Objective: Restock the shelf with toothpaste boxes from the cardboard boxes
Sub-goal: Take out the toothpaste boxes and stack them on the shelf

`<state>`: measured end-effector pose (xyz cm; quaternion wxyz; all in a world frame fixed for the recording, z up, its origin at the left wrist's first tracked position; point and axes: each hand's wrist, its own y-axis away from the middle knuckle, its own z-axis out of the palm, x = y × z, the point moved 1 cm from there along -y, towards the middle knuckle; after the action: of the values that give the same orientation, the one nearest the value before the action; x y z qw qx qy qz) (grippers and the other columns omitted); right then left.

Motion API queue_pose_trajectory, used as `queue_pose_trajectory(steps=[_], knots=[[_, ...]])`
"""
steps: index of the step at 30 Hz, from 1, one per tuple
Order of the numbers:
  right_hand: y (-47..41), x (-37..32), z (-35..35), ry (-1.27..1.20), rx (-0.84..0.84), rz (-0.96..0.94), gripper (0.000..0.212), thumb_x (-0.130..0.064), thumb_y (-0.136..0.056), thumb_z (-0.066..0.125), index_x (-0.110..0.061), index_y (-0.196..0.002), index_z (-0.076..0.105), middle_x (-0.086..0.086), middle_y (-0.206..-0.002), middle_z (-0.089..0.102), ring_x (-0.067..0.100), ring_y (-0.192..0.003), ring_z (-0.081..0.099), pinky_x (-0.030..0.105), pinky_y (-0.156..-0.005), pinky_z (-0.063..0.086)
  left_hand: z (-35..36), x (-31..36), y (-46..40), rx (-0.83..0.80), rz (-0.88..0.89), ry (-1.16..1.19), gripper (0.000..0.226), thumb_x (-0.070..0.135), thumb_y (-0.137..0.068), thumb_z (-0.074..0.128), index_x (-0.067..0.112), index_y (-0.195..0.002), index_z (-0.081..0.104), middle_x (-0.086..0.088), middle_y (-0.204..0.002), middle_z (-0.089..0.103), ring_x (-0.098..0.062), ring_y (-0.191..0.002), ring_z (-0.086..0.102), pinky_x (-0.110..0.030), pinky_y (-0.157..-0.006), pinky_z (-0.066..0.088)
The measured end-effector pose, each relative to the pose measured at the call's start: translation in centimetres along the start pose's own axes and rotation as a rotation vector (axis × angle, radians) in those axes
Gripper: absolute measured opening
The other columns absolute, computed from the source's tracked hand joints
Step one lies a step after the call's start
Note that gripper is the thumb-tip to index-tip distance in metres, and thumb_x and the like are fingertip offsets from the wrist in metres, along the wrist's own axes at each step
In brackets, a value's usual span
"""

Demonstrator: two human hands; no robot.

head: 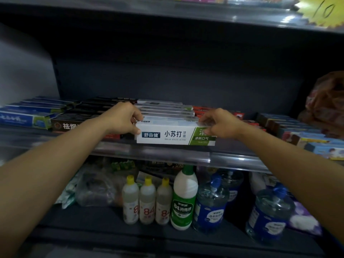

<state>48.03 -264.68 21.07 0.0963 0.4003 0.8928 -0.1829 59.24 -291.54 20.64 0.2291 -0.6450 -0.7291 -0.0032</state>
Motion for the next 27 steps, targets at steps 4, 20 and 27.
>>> queue_pose_trajectory(steps=[4, 20, 27], knots=[[0.1, 0.1, 0.9, 0.02, 0.037, -0.022, 0.042, -0.008, -0.085, 0.067, -0.011, -0.127, 0.058, 0.006, -0.124, 0.06, 0.019, -0.111, 0.056, 0.023, -0.089, 0.043, 0.3, 0.3, -0.1, 0.057, 0.006, -0.071, 0.048, 0.014, -0.069, 0.085, 0.007, -0.113, 0.068, -0.009, -0.107, 0.069, -0.023, -0.097, 0.063, -0.036, -0.088, 0.052], [0.0, -0.2, 1.5, 0.187, 0.0, -0.127, 0.029, -0.013, -0.088, 0.064, -0.011, -0.118, 0.062, 0.005, -0.111, 0.065, 0.019, -0.097, 0.06, 0.031, -0.085, 0.051, 0.7, 0.7, -0.7, 0.073, -0.035, -0.142, 0.051, 0.007, -0.068, 0.085, 0.005, -0.117, 0.067, -0.012, -0.115, 0.067, -0.025, -0.104, 0.063, -0.039, -0.094, 0.051], [0.5, -0.3, 2.1, 0.228, 0.014, -0.158, 0.036, -0.016, -0.087, 0.067, -0.011, -0.123, 0.06, 0.004, -0.118, 0.059, 0.02, -0.103, 0.055, 0.034, -0.091, 0.049, 0.8, 0.2, -0.7, 0.081, -0.022, -0.201, 0.049, 0.01, -0.07, 0.084, 0.008, -0.116, 0.067, -0.011, -0.113, 0.067, -0.026, -0.103, 0.062, -0.036, -0.092, 0.051]])
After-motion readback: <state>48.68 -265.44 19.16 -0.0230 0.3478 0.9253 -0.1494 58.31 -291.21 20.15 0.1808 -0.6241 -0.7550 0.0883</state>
